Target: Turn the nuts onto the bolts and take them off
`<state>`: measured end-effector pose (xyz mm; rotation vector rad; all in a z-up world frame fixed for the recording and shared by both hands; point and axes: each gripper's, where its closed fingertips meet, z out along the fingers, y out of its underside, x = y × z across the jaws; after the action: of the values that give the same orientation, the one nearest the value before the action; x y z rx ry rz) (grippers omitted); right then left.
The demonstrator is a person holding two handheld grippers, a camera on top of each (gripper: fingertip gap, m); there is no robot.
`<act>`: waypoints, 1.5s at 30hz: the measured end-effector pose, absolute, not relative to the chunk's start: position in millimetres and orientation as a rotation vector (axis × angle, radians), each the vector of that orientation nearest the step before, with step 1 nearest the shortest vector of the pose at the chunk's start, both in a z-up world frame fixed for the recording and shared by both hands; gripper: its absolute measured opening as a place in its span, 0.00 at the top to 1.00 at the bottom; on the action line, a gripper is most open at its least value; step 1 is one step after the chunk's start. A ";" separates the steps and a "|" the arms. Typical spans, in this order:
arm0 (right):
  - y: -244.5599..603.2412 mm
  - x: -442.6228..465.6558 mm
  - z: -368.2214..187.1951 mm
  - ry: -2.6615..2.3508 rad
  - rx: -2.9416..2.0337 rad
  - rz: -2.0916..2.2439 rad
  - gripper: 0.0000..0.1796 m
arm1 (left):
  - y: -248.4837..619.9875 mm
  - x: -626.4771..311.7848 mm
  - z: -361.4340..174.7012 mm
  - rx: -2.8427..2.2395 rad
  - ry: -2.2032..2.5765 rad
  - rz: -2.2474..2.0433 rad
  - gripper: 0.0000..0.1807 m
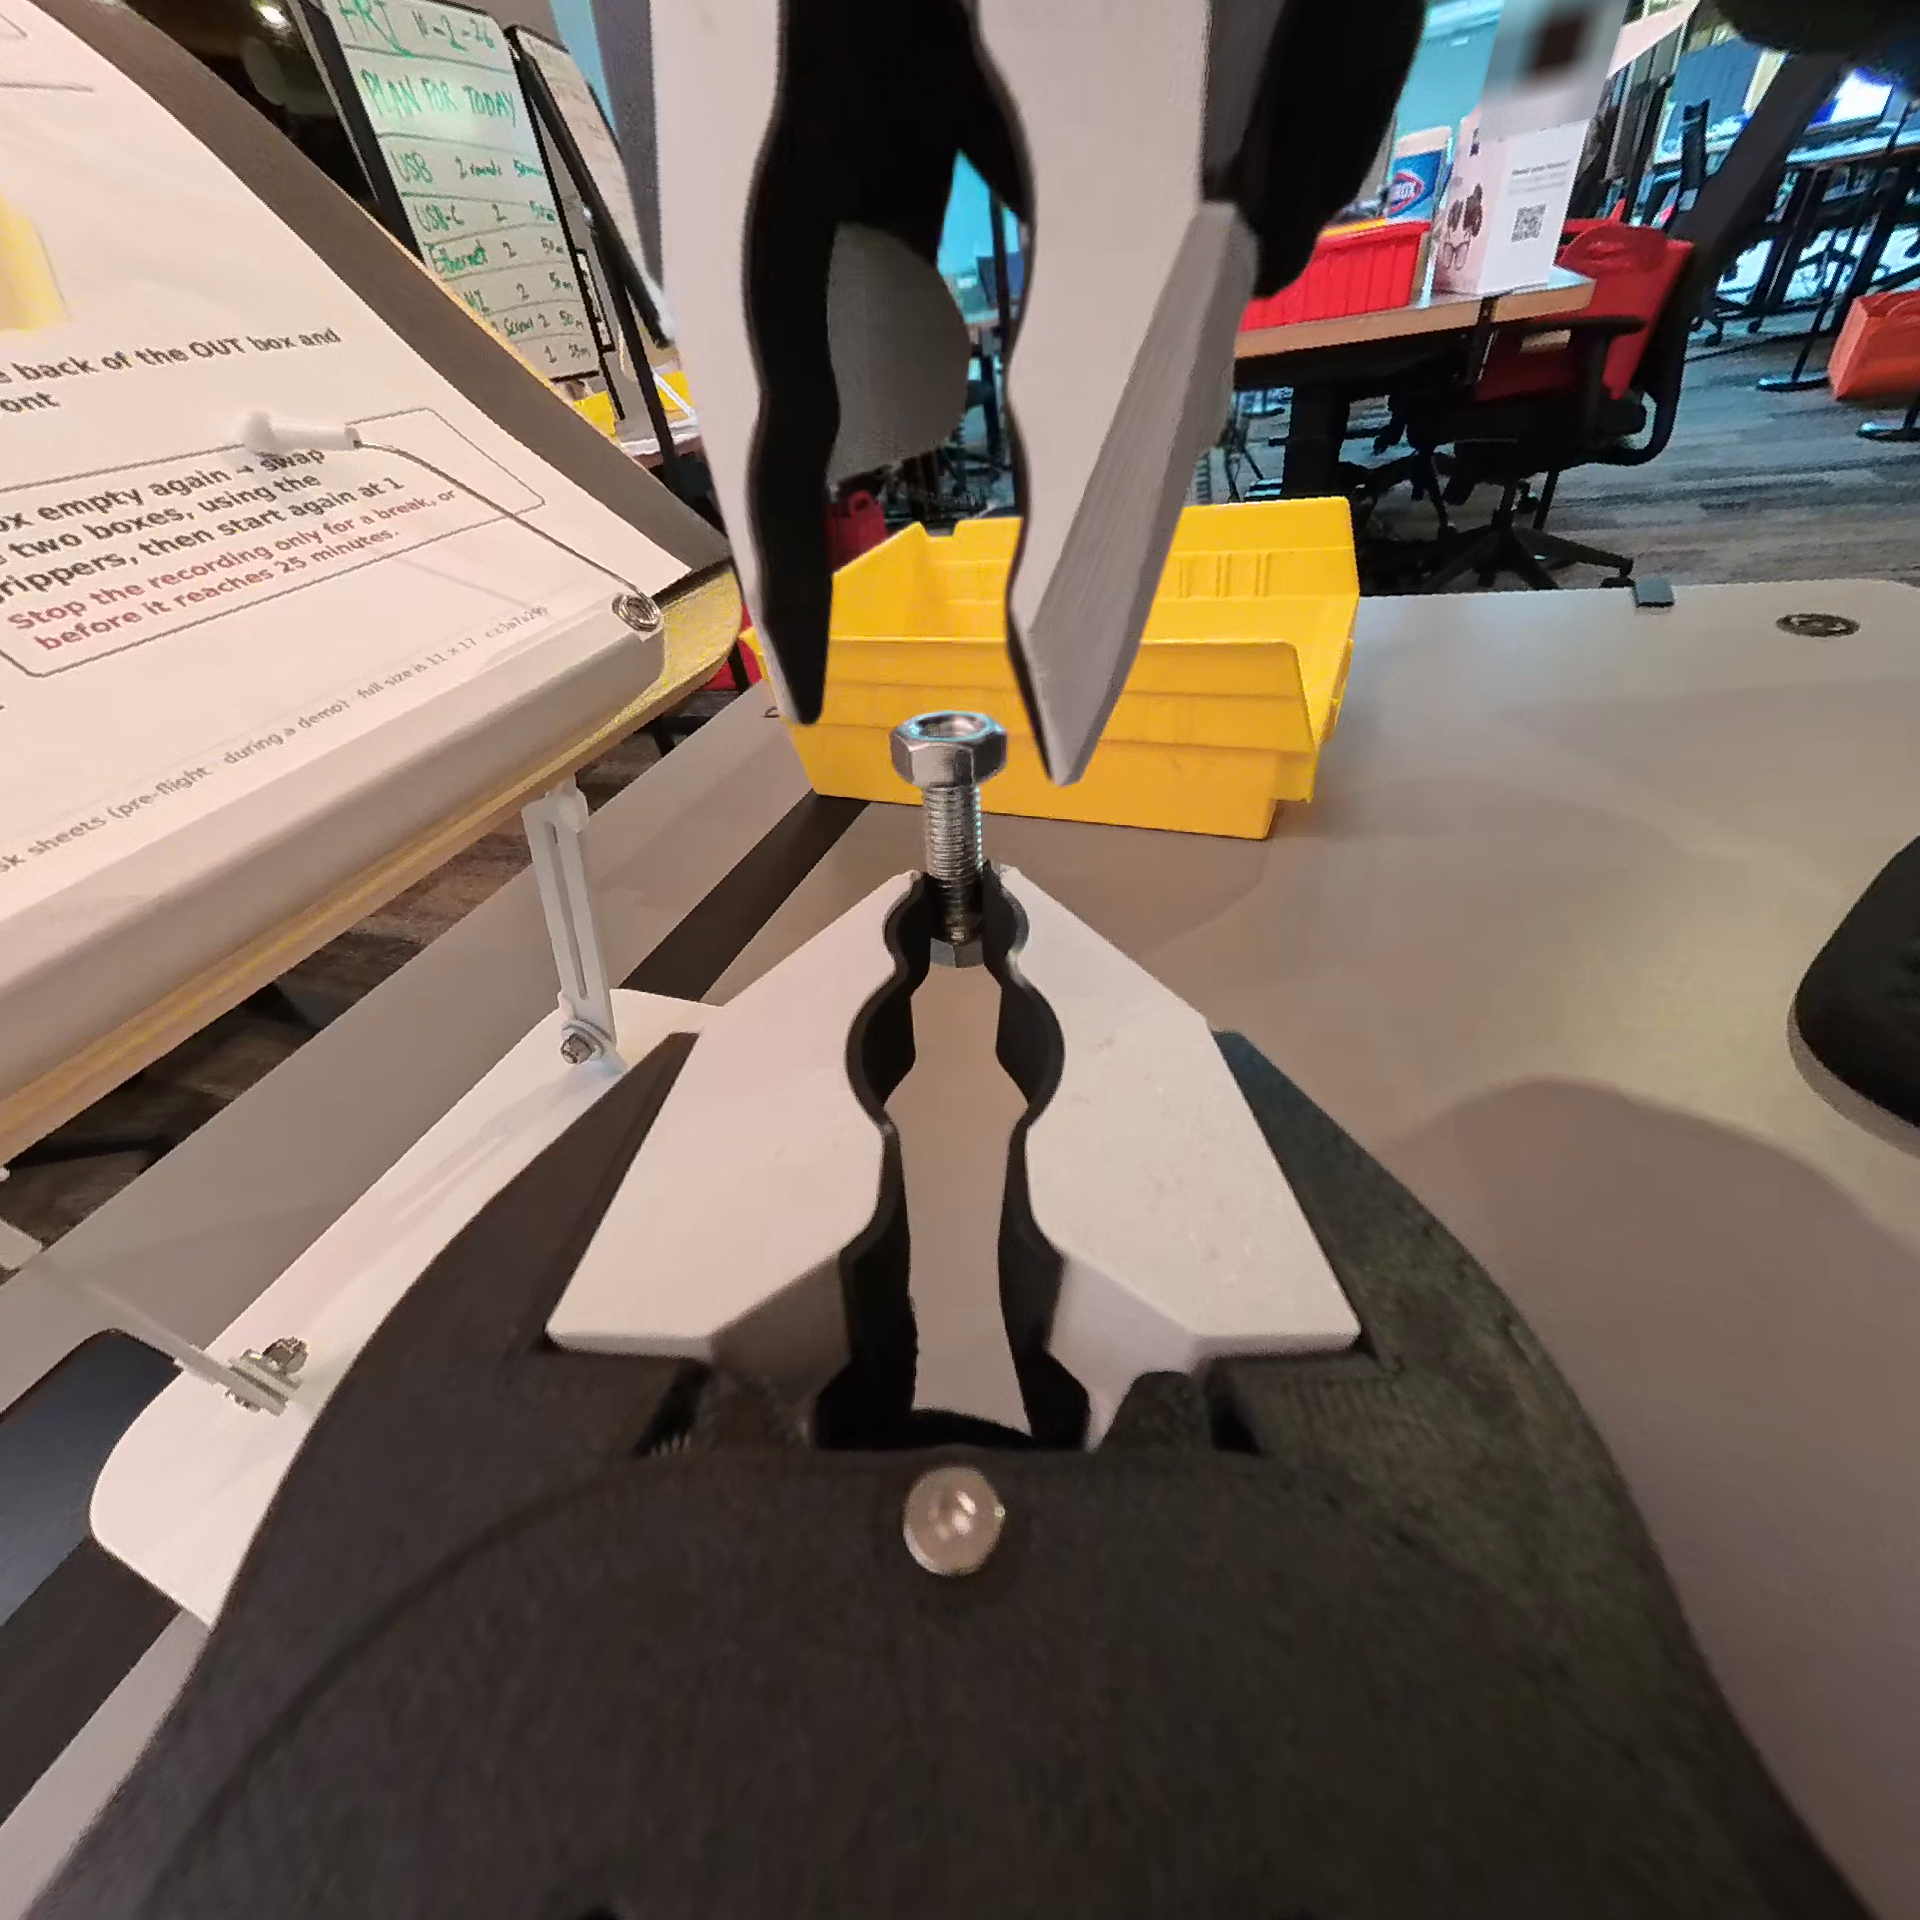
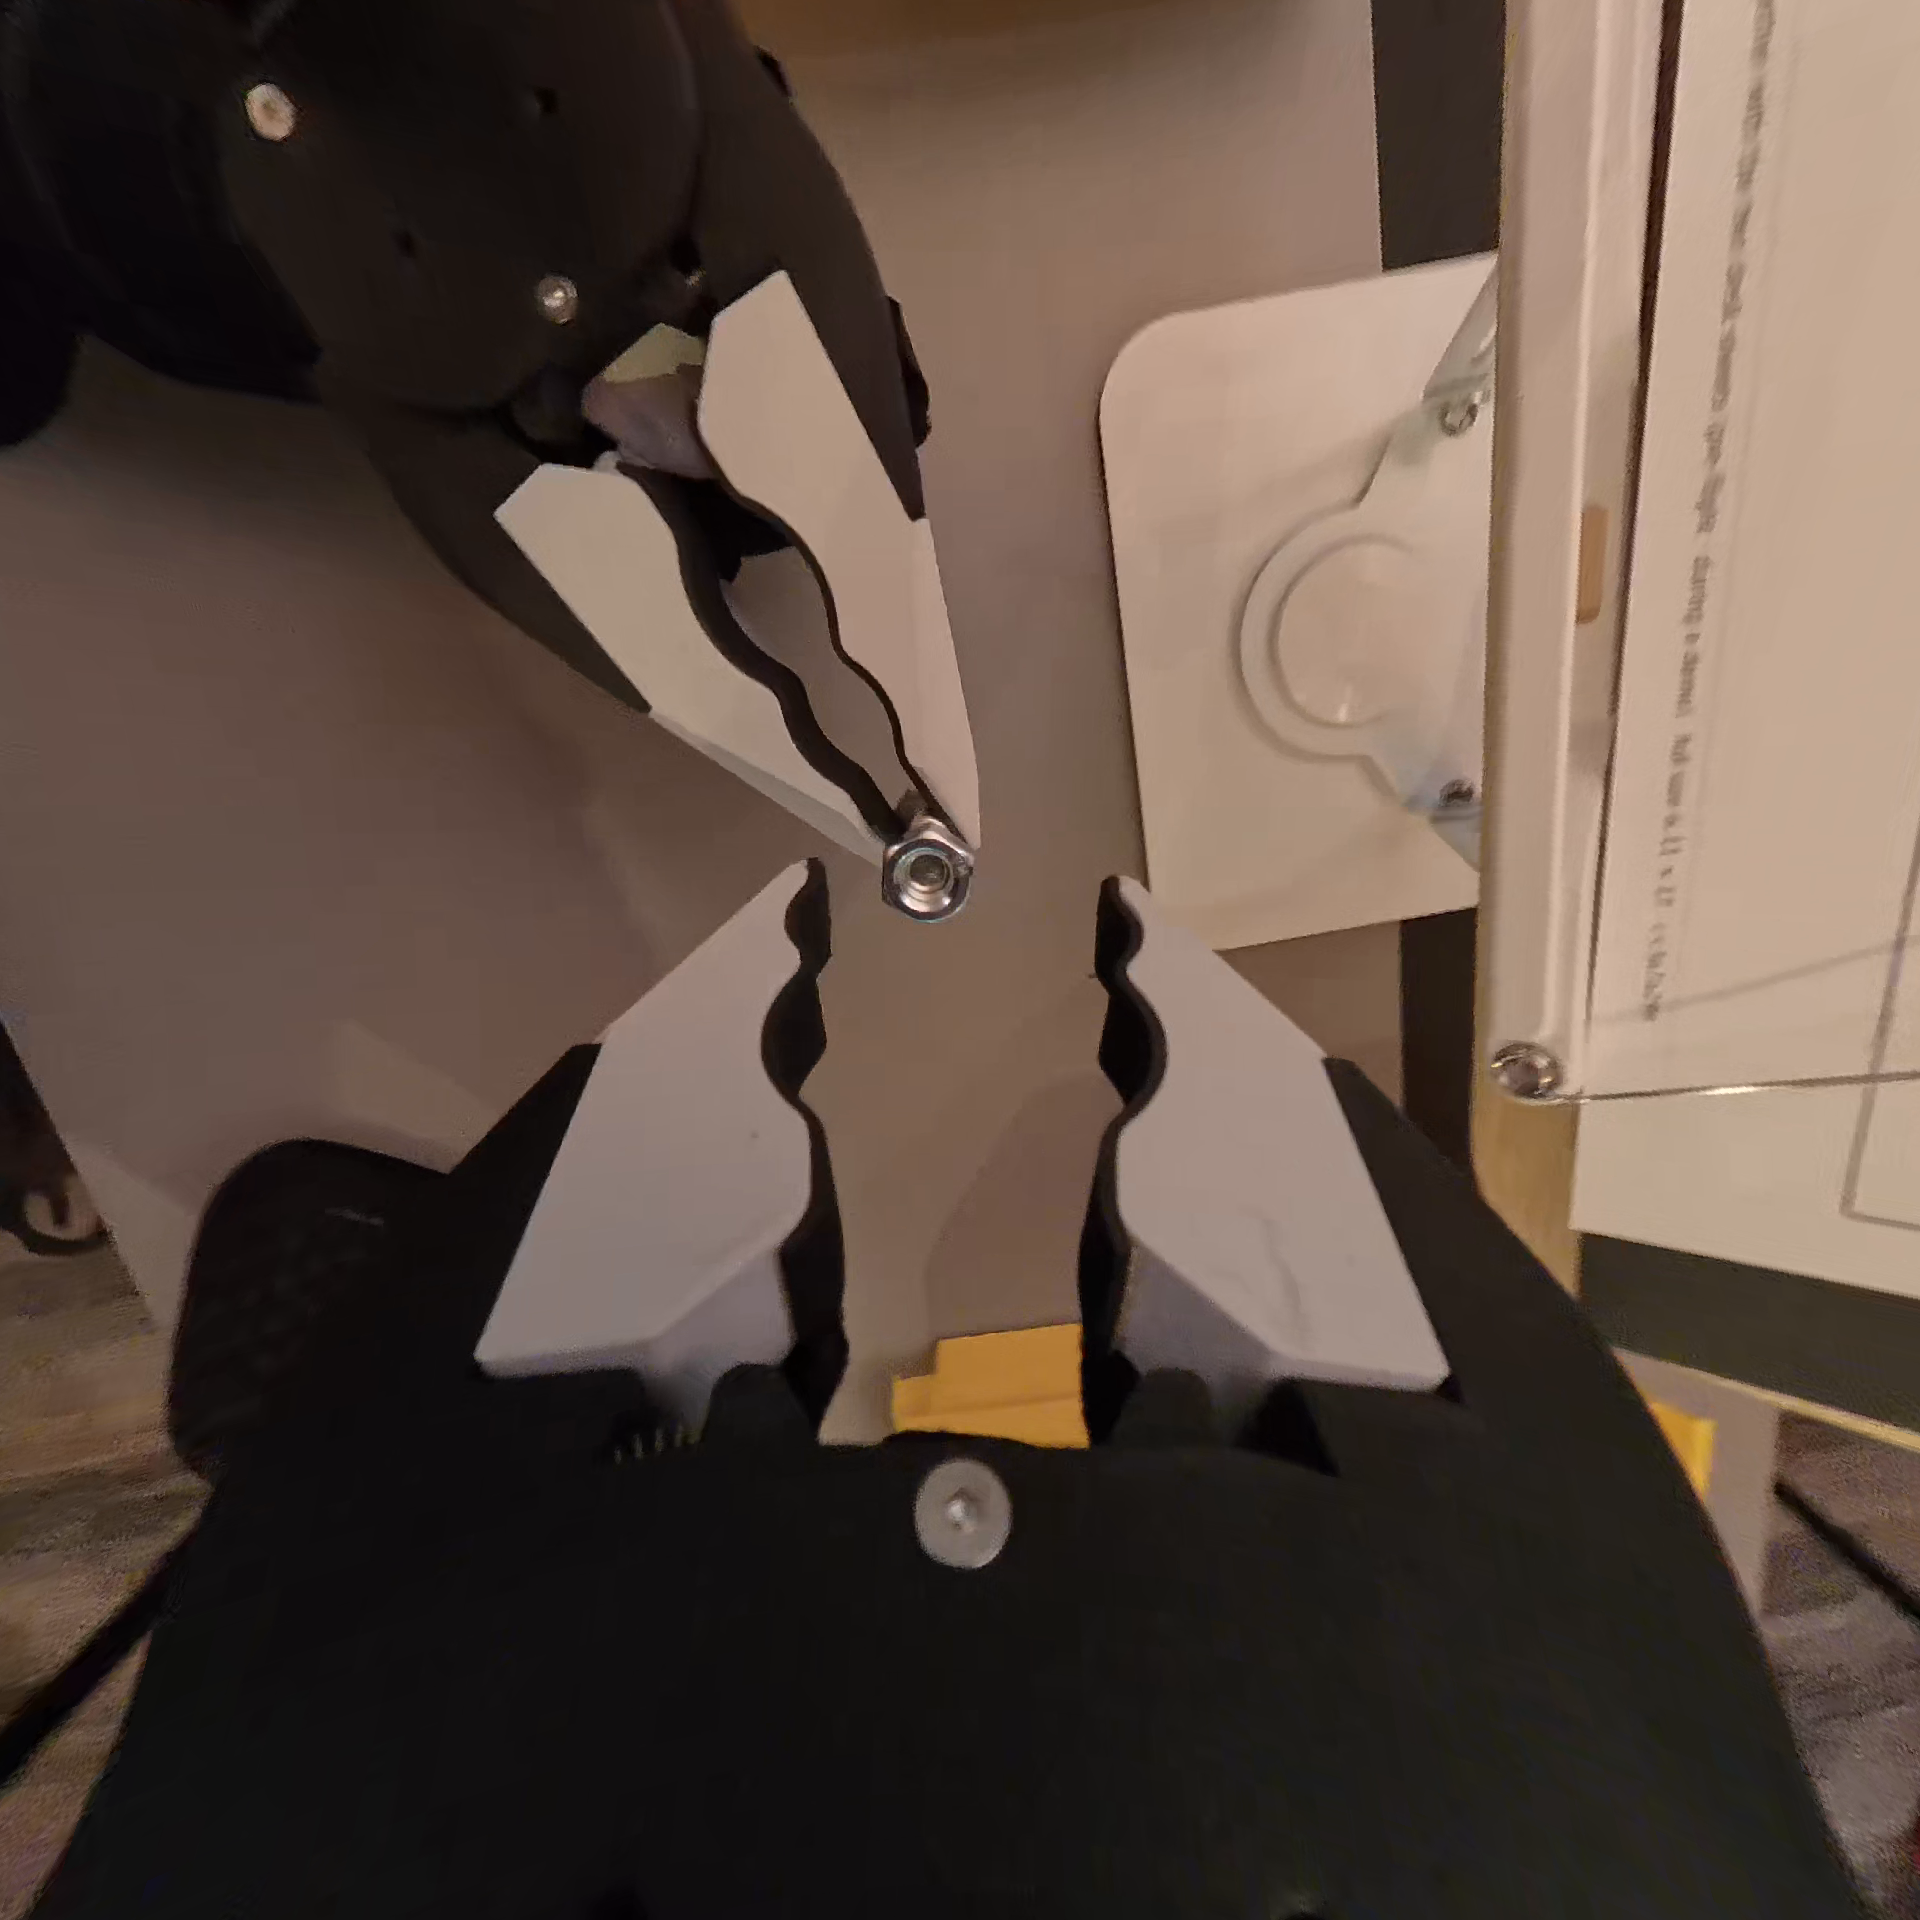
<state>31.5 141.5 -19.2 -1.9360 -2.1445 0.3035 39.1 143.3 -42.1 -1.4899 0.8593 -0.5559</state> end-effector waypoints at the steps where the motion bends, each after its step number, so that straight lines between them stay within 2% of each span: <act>1: 142.3 31.6 -16.4 -2.179 -1.877 0.299 0.72 | 143.2 39.0 -41.3 -1.487 0.856 -0.562 0.96; 7: 140.7 30.5 -8.3 -2.466 -1.263 0.145 0.78 | 141.1 40.6 -39.6 -1.475 0.862 -0.579 0.96; 13: 131.2 31.9 -14.7 -2.592 -1.060 0.100 0.92 | 139.6 42.7 -38.9 -1.468 0.871 -0.579 0.96; 17: 130.9 33.8 -17.0 -2.589 -1.136 0.127 0.92 | 139.9 43.4 -40.8 -1.471 0.875 -0.571 0.96; 22: 137.3 32.2 -20.0 -2.325 -1.750 0.254 0.92 | 143.5 40.8 -43.3 -1.490 0.861 -0.549 0.96; 26: 136.6 30.8 -22.6 -2.138 -2.010 0.323 0.86 | 144.6 40.6 -47.6 -1.503 0.865 -0.545 0.96; 30: 137.6 28.8 -13.1 -2.235 -1.816 0.308 0.77 | 143.4 40.1 -42.7 -1.486 0.856 -0.558 0.96; 32: 139.5 29.3 -8.3 -2.326 -1.638 0.269 0.76 | 143.0 40.3 -42.3 -1.484 0.859 -0.559 0.96; 37: 134.1 35.0 -11.1 -2.551 -1.168 0.144 0.80 | 140.3 43.4 -41.0 -1.470 0.869 -0.577 0.96; 41: 129.9 34.7 -15.3 -2.605 -1.069 0.128 0.91 | 138.8 44.7 -40.1 -1.462 0.875 -0.580 0.96; 45: 129.3 35.7 -18.4 -2.611 -1.118 0.146 0.92 | 138.7 45.2 -41.2 -1.465 0.881 -0.573 0.96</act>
<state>35.7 129.3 -18.4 -1.1178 -2.6111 0.1461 45.2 138.7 -41.2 -1.4653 0.8807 -0.5731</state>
